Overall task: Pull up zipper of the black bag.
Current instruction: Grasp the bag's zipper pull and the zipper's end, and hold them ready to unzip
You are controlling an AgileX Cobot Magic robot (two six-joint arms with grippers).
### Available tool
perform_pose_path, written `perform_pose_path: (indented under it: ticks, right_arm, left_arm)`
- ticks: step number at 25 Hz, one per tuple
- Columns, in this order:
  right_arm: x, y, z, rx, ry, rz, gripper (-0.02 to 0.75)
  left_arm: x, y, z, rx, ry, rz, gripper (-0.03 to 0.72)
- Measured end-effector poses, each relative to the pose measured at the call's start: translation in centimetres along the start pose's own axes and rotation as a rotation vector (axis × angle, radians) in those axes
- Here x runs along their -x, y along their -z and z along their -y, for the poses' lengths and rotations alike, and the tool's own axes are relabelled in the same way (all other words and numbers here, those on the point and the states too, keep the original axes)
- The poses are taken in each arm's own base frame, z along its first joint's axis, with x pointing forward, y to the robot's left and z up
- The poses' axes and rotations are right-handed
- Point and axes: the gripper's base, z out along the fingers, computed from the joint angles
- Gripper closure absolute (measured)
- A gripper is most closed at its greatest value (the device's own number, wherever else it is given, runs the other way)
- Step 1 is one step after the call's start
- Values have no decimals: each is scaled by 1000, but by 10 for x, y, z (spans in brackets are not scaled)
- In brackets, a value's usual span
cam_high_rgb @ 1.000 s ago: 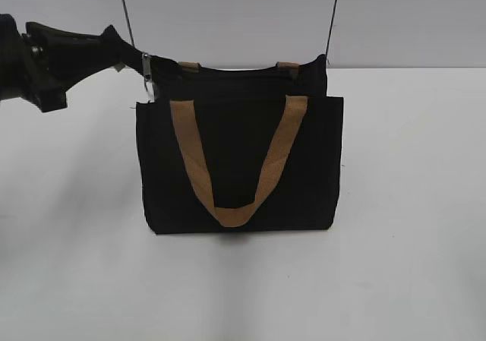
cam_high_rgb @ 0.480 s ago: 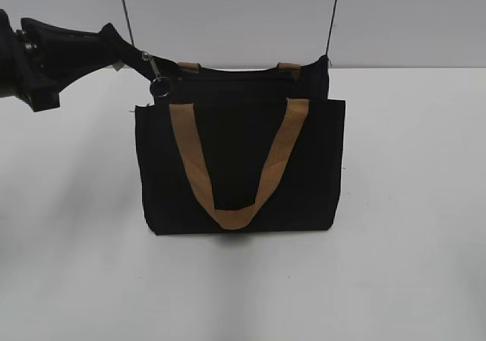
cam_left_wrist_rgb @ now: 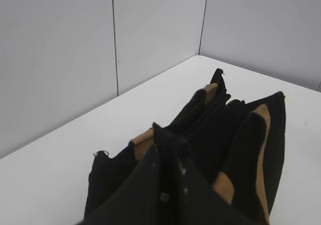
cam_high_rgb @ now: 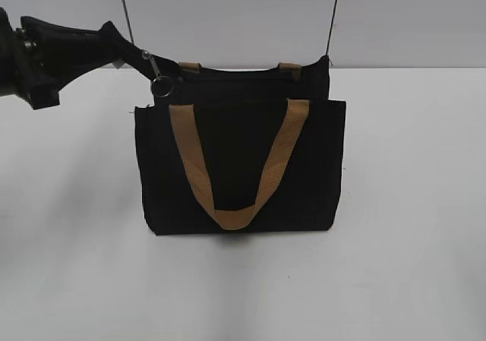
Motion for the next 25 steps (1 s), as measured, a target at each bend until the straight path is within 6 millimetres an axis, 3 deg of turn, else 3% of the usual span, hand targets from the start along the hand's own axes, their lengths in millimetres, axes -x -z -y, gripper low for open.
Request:
perform_pose_path:
  ticks: [5, 11, 15, 21, 25]
  right_arm:
    - [7, -1, -7, 88, 40, 6, 302]
    - [47, -18, -17, 285, 118, -51, 302]
    - [75, -44, -16, 361, 122, -100, 302]
    - [123, -87, -16, 503, 133, -24, 302]
    - [145, -134, -31, 623, 183, -32, 302]
  left_arm:
    - [1, 0, -1, 8, 12, 12, 673]
    - [1, 0, -1, 8, 12, 13, 673]
    - [1, 0, -1, 8, 13, 14, 673]
    - [1, 0, -1, 9, 14, 15, 673]
    - [1, 0, -1, 8, 15, 16, 673]
